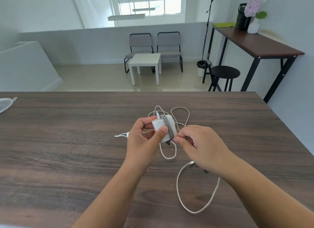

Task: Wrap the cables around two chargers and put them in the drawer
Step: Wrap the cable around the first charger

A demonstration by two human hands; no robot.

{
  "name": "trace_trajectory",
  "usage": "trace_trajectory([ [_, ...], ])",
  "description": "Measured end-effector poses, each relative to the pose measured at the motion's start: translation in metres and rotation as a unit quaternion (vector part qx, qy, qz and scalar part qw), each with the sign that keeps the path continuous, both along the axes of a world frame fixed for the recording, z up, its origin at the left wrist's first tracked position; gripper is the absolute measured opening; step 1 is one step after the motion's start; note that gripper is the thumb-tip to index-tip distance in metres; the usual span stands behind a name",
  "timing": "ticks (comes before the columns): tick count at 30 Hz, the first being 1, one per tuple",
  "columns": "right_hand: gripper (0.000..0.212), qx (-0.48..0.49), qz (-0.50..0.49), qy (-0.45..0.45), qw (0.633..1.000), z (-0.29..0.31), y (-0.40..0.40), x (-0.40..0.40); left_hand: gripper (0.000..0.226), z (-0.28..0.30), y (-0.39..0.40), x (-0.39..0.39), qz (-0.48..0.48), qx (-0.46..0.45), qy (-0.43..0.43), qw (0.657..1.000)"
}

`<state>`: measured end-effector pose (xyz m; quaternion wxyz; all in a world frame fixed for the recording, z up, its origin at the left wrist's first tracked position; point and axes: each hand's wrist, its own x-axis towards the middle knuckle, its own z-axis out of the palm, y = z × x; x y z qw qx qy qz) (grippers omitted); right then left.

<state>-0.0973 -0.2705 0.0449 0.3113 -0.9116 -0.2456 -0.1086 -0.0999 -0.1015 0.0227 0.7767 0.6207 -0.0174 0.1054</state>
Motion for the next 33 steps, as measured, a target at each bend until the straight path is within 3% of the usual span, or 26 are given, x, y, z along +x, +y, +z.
trace_trajectory([
  [4, 0.017, -0.082, 0.044, 0.024, 0.995, 0.020, -0.011, 0.005, 0.043, -0.005, 0.003, 0.003, -0.001, 0.052, 0.003, 0.999],
  [8, 0.013, -0.128, 0.108, 0.009, 0.986, 0.042, -0.015, 0.015, 0.038, 0.000, 0.009, 0.004, -0.085, 0.069, 0.018, 0.994],
  [17, 0.019, -0.027, 0.145, -0.007, 0.989, 0.044, -0.008, 0.027, 0.036, 0.010, 0.018, 0.002, -0.147, 0.062, 0.035, 0.987],
  [29, 0.020, 0.047, 0.150, -0.021, 0.987, 0.042, -0.015, 0.028, 0.031, 0.018, 0.011, -0.002, -0.141, 0.028, 0.050, 0.988],
  [33, 0.018, 0.066, 0.165, -0.023, 0.984, 0.043, -0.016, 0.023, 0.032, 0.012, 0.006, -0.003, -0.096, 0.025, 0.062, 0.993],
])
